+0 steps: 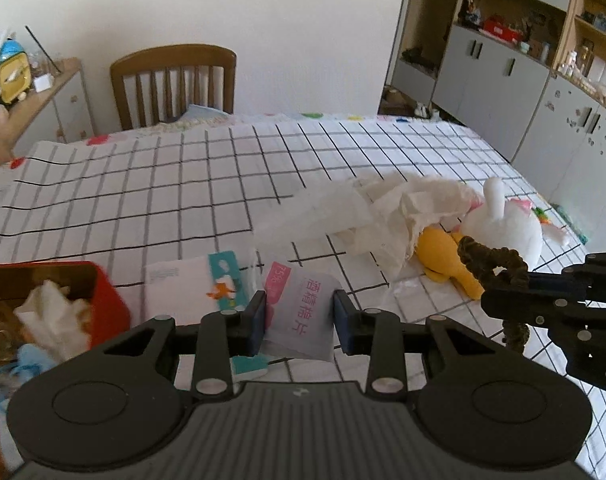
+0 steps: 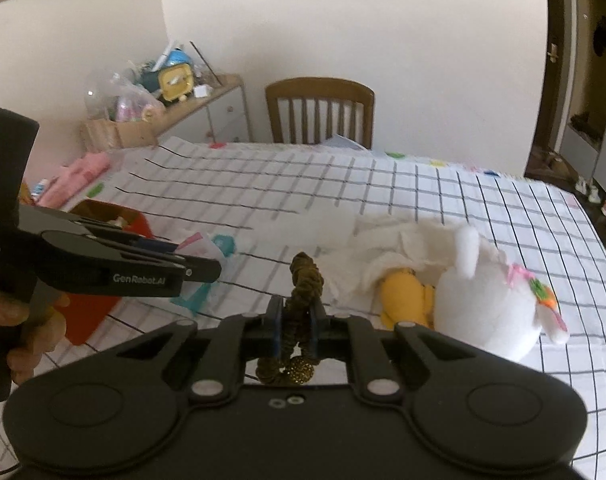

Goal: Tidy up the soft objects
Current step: 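Carry the sachet and bracelet over the red tin with both tools, then open both tools to drop the sachet and bracelet into the tin, then withdraw both tools from the tin toward the plush toy and duck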

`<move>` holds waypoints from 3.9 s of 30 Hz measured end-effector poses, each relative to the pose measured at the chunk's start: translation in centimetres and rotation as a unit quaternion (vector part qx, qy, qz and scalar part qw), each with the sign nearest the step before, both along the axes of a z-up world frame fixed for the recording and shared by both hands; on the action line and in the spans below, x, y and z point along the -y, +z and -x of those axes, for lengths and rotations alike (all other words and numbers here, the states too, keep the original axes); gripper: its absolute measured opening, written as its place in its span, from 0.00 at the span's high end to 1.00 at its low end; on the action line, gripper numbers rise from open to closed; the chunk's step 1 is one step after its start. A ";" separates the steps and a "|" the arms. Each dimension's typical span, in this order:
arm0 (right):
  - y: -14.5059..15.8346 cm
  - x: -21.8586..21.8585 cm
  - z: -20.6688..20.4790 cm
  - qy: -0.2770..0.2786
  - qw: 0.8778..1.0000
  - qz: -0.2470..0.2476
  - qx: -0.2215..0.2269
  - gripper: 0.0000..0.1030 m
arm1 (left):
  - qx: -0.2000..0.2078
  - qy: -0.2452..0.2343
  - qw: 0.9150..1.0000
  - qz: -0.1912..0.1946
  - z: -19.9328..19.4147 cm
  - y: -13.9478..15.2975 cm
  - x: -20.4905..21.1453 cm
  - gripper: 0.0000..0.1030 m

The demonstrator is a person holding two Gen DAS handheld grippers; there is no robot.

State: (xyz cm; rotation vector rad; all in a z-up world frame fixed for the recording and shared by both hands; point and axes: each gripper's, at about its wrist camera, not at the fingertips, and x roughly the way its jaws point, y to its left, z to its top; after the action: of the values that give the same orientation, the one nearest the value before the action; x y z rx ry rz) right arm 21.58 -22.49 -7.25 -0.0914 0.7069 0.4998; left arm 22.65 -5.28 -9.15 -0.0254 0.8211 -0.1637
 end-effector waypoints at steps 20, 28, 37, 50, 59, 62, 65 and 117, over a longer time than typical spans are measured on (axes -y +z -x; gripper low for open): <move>5.4 -10.0 2.0 0.105 0.994 -0.035 0.023 0.88 | 0.039 0.084 0.996 -0.009 7.2 5.3 -10.2 0.67; 6.0 -15.2 2.3 0.158 0.987 -0.035 0.019 0.88 | 0.040 0.126 0.991 -0.024 9.6 5.9 -14.9 0.67; 4.9 -20.2 1.1 0.197 0.980 -0.019 0.008 0.88 | 0.003 0.159 0.986 -0.042 9.7 4.0 -19.5 0.66; 0.7 -26.0 -3.6 0.230 0.973 0.019 -0.018 0.87 | -0.046 0.163 0.983 -0.069 6.4 0.1 -21.0 0.66; -2.4 -27.0 -5.8 0.224 0.973 0.033 -0.052 0.87 | -0.062 0.166 0.982 -0.068 3.7 -1.4 -21.2 0.66; -3.1 -27.1 -6.1 0.224 0.972 0.035 -0.056 0.87 | -0.069 0.162 0.982 -0.064 3.0 -1.9 -21.0 0.66; -3.5 -27.1 -6.3 0.227 0.971 0.039 -0.059 0.84 | -0.078 0.161 0.982 -0.060 2.4 -2.5 -20.9 0.66; 2.9 -18.9 -0.4 0.199 0.979 -0.044 -0.027 0.25 | -0.002 0.141 0.989 -0.040 8.5 3.7 -18.8 0.20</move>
State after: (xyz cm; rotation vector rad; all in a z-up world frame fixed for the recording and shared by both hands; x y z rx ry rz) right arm 22.03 -3.58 -4.36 -0.1384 0.7213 0.9199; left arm 14.17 13.47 -5.46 -0.0657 0.8180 0.1353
